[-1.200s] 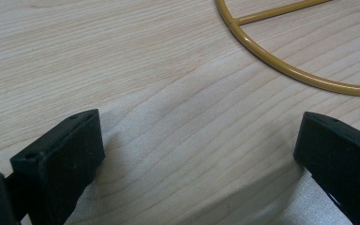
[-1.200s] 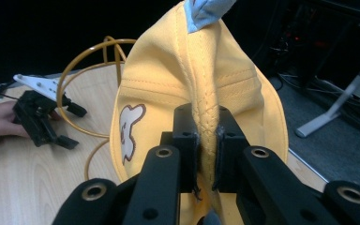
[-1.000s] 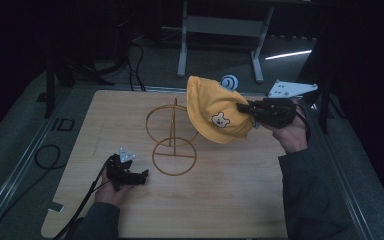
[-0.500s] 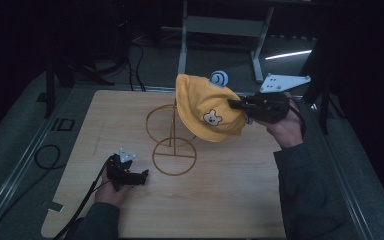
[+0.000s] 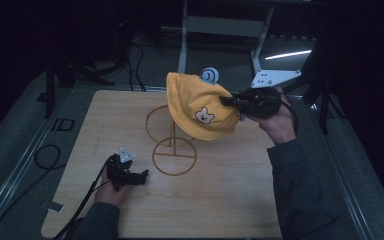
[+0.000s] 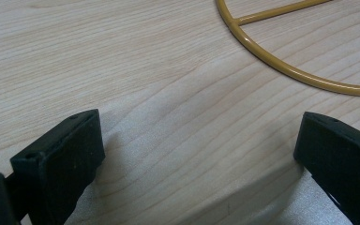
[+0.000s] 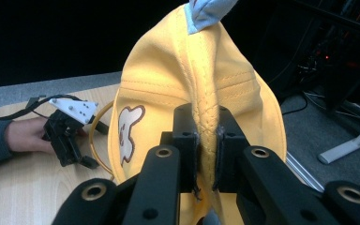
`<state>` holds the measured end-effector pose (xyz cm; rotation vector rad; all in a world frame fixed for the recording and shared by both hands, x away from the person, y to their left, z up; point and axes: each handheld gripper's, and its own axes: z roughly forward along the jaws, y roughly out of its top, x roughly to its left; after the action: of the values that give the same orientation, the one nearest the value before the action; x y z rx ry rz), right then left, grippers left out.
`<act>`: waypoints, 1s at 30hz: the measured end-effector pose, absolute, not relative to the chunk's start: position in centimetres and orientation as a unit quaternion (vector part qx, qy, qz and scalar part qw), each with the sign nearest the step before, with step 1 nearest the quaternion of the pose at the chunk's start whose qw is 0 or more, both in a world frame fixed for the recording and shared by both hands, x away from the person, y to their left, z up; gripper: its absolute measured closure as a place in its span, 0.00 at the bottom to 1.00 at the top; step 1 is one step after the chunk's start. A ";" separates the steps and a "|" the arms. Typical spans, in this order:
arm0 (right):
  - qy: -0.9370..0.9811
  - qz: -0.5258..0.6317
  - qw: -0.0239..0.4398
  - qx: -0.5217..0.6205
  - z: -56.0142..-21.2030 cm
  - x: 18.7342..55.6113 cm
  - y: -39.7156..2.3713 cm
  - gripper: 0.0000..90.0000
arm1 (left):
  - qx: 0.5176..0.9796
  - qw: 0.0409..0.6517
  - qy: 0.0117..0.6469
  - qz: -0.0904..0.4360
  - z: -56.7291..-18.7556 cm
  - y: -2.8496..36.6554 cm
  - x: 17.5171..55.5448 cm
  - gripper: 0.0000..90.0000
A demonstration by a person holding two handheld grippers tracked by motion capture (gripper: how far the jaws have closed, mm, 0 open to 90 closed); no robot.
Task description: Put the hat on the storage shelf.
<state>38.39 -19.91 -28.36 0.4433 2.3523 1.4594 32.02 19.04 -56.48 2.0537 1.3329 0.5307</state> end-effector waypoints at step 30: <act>0.849 0.488 0.147 0.139 -28.6 40.8 -13.5 0.89 | 0.777 0.314 0.506 0.202 -56.5 19.0 32.0 0.02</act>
<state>40.79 -13.50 -28.62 0.3987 2.4424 1.4050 32.03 19.02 -56.49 2.0491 1.3346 0.5321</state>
